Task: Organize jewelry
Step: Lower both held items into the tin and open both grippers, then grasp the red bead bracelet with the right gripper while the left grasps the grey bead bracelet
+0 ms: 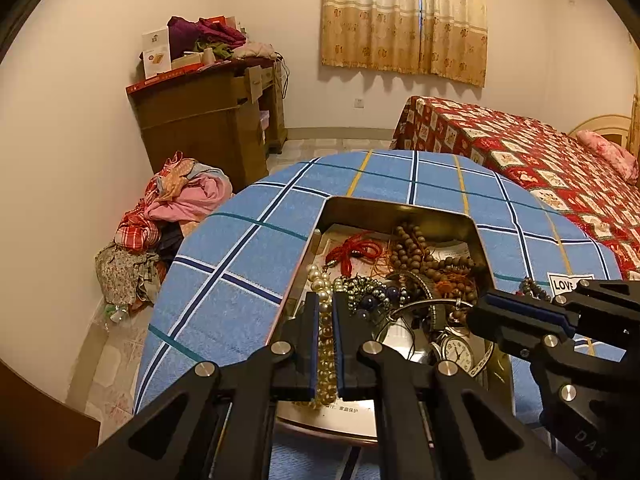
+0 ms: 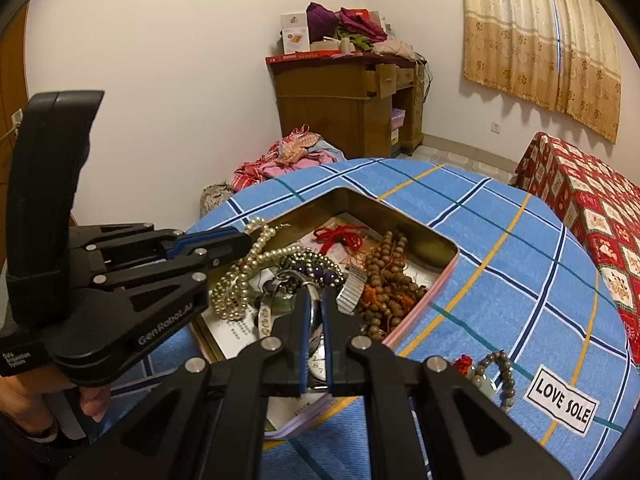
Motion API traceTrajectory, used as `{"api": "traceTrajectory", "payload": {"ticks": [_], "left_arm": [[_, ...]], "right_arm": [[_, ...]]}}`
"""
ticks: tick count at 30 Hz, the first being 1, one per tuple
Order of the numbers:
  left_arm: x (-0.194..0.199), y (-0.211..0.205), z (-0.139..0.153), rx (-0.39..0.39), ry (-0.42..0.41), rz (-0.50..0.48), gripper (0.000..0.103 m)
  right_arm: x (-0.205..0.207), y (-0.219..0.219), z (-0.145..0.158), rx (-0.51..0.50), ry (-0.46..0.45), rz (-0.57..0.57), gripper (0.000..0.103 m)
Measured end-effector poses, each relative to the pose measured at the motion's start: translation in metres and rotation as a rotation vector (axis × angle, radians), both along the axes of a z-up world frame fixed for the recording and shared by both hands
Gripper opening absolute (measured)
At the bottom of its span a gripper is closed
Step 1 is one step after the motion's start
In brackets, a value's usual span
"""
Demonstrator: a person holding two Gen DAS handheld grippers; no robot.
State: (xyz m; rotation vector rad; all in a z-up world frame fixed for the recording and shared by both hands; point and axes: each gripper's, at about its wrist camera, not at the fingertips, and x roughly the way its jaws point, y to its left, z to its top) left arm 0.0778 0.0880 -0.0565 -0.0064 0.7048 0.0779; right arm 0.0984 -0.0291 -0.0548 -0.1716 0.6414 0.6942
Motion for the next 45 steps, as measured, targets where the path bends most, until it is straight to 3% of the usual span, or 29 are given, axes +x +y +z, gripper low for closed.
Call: {"api": "traceTrajectory", "payload": {"ticks": [20,22,24,26,35,41,45], "left_arm": [[0.004,-0.002,-0.003,0.020,0.007,0.016,0.007],[0.003,-0.004,-0.002,0.027,0.006,0.024,0.020],[-0.001,-0.005,0.001,0.033,-0.015,0.046,0.063],[-0.007,-0.005,0.004,0.032,-0.051,0.053,0.072],[-0.014,0.004,-0.002,-0.031,-0.045,0.095,0.072],[-0.015,0.001,-0.005,-0.041,-0.034,0.098,0.072],[-0.016,-0.003,-0.005,-0.035,-0.033,0.089,0.072]], "right_arm": [[0.012,-0.005,-0.010,-0.006,0.024,-0.017,0.011],[0.013,-0.013,-0.008,0.008,0.031,-0.032,0.027],[0.015,-0.023,-0.006,0.020,0.033,-0.056,0.043],[0.015,-0.036,-0.004,0.033,0.026,-0.076,0.045],[0.030,-0.093,-0.019,-0.062,0.033,-0.196,0.045],[0.031,-0.080,-0.023,-0.116,0.016,-0.141,0.045],[0.034,-0.067,-0.029,-0.155,0.017,-0.110,0.039]]}}
